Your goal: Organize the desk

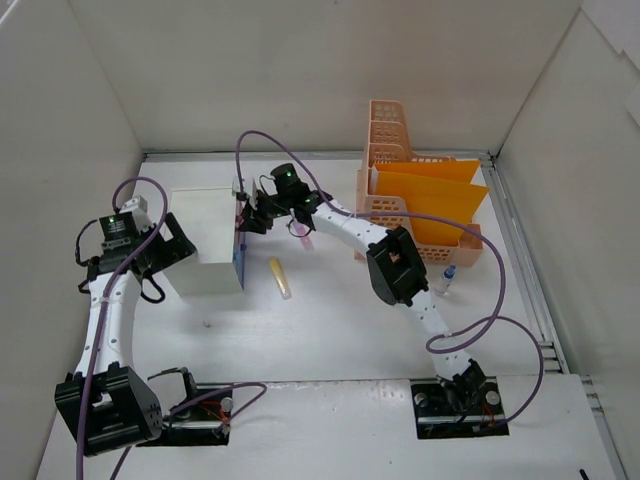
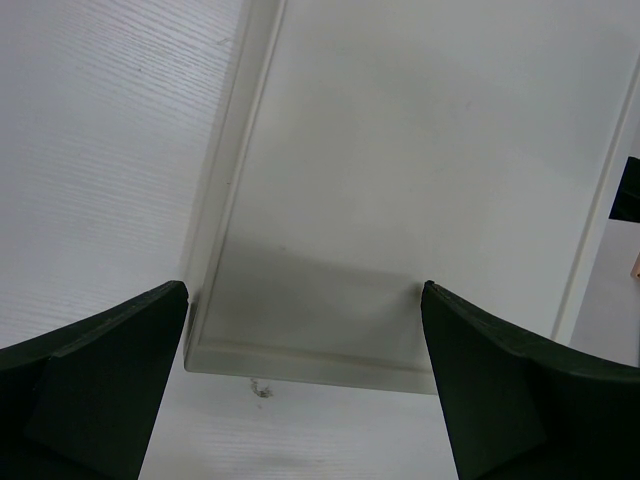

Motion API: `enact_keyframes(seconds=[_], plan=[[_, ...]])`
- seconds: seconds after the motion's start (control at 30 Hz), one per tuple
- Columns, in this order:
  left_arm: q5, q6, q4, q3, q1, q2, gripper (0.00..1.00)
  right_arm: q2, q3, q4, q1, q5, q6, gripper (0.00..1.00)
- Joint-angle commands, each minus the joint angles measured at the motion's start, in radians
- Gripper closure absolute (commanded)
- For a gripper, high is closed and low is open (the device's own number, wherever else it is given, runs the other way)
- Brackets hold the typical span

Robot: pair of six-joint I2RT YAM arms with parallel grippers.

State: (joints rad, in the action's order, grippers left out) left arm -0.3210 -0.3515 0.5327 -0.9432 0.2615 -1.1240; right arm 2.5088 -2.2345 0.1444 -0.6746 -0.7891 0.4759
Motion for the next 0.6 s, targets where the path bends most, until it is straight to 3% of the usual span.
enact_keyframes(seconds=[0.0,0.57], plan=[[-0.009,0.014,-0.050,-0.009,-0.004,0.000,0.01,-0.140,0.013,-0.137,-0.013,0.002,-0.026,0.65],[-0.009,0.019,-0.045,0.003,-0.004,0.004,0.01,-0.157,0.044,-0.213,-0.011,0.013,-0.074,0.66]])
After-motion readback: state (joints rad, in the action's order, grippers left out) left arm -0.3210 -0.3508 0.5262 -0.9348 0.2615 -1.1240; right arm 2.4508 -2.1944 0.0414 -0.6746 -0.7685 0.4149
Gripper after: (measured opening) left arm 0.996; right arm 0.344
